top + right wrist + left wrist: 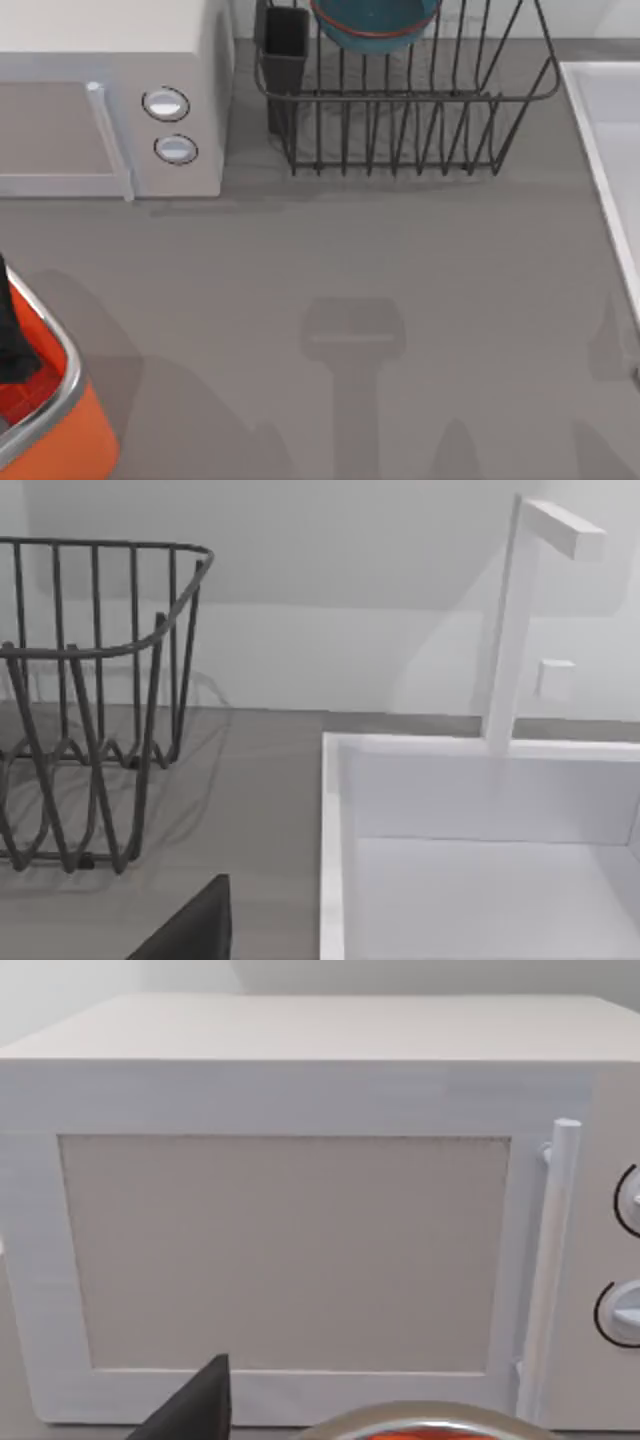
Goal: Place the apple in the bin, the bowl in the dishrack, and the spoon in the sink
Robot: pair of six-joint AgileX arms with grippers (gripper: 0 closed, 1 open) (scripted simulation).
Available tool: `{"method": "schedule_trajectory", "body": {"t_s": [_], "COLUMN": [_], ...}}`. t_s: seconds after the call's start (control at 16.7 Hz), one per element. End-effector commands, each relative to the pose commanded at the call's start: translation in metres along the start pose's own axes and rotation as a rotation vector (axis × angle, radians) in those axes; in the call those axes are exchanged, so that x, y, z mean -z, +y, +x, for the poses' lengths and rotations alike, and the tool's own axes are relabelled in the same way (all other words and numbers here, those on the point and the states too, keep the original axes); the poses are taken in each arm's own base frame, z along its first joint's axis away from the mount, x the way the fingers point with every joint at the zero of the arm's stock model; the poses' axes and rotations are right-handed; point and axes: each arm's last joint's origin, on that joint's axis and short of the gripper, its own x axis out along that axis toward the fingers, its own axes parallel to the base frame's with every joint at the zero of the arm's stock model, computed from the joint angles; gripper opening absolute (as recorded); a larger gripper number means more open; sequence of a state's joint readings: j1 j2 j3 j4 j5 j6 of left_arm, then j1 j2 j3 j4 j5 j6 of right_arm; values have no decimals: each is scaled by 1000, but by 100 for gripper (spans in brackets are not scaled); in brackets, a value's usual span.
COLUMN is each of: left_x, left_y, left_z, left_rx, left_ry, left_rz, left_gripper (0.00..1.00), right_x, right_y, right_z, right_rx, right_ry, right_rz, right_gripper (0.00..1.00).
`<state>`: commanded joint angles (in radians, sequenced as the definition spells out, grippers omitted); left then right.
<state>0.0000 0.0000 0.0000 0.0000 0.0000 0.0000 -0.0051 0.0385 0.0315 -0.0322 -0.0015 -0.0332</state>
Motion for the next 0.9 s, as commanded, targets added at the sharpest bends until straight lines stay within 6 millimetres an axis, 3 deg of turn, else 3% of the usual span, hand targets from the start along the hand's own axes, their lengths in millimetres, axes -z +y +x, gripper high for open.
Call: {"method": "schedule_trajectory", "body": {"t_s": [0.18,0.42,0.66,0.9], "left_x": [0,0,0,0], "left_y": [0,0,0,0], "left_z": [0,0,0,0], "left_rx": [0,0,0,0], "left_ry": [0,0,0,0], "left_rz": [0,0,0,0], "left_gripper": [100,100,100,100], "right_x": [-10,-22,-26,-29], "right_y": [-4,-12,-25,-38], "right_z": [3,18,42,66], "right_rx": [16,-21,-189,-416], "right_ry": [160,550,993,1294], "right_rz": [-113,-321,-492,-571], "right_gripper": [100,100,100,100]}}
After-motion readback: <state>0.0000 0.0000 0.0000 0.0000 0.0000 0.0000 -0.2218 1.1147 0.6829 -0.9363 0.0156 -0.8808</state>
